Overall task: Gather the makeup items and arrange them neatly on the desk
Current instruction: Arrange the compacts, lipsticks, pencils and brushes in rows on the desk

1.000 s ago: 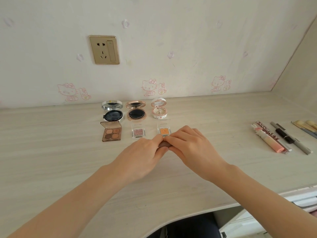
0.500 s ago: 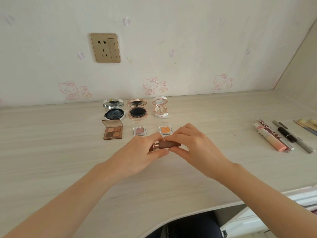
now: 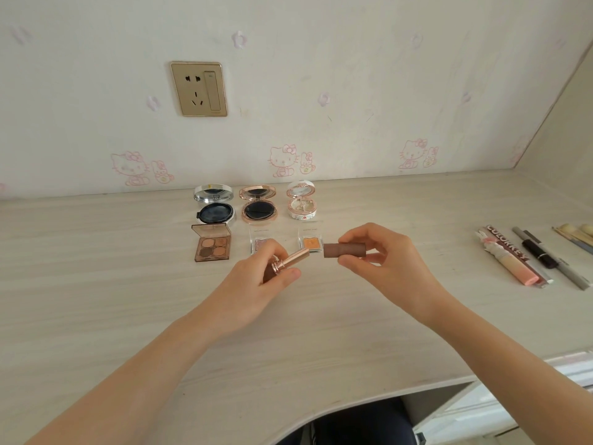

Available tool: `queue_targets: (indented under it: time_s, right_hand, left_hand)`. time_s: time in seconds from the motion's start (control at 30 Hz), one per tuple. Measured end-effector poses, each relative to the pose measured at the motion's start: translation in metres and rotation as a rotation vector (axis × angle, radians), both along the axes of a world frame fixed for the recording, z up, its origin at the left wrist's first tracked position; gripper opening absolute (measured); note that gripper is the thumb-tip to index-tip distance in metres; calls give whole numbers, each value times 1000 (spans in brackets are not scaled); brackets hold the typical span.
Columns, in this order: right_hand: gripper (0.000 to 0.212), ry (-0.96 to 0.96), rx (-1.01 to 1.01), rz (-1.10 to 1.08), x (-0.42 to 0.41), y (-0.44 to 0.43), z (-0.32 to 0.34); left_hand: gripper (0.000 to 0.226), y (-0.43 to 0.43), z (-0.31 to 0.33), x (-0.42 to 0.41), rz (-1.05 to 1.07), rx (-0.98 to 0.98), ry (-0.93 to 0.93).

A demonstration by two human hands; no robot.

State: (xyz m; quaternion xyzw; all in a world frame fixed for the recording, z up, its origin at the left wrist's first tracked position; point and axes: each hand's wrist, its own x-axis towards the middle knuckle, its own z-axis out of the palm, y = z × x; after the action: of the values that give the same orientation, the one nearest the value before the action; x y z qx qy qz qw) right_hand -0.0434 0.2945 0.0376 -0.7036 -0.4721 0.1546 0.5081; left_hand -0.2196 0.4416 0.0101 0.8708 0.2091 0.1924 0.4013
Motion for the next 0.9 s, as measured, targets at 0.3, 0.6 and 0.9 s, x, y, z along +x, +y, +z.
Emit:
queue_targets:
  time_s: [0.3,0.6,0.9]
  right_hand:
    - [20,92,-35,31,1,-6,0]
    - [14,318,2,36,15,-7,6]
    - [29,289,-16,-71,53,10,7]
  left_hand:
    - [14,-5,4,15,0,-311,-156]
    - [15,-7,20,41,-27,-163,-107]
    - [6,18,46,98,-50,60,-31]
